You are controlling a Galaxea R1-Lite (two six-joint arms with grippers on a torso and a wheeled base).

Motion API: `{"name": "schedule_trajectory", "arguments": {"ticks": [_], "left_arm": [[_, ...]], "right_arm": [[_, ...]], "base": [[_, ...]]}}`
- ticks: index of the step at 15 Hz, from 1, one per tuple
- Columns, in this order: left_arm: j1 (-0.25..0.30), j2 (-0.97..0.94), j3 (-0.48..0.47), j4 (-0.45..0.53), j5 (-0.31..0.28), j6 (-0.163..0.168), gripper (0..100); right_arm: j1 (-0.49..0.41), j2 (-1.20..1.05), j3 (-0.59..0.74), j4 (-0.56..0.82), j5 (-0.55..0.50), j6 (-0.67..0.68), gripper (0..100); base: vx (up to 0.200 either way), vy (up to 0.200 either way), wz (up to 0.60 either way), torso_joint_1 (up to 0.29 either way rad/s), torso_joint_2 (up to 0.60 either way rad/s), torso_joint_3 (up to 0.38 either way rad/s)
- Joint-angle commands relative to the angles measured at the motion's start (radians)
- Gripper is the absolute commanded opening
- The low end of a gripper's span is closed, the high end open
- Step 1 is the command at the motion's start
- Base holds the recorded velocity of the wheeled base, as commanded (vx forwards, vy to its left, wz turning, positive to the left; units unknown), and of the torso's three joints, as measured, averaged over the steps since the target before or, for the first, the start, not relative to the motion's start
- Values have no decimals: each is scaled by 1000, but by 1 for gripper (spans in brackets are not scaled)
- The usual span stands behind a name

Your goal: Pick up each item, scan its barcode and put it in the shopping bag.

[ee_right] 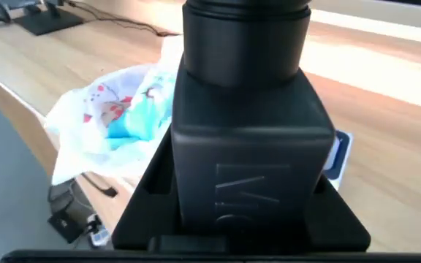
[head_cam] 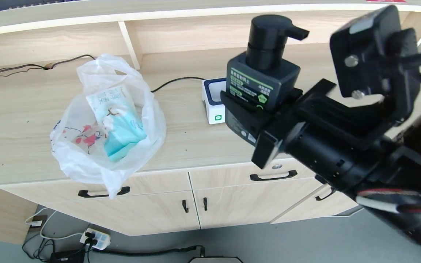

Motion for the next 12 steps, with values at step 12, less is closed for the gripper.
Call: {"name": "schedule_trajectory", "arguments": {"ticks": [12], "left_arm": [[0,2,0,3,0,-10,100]], "right_arm": [[-282,101,-94,-98,62,-13,0]], "base": [[-50,117,0,-1,-1,3]]}}
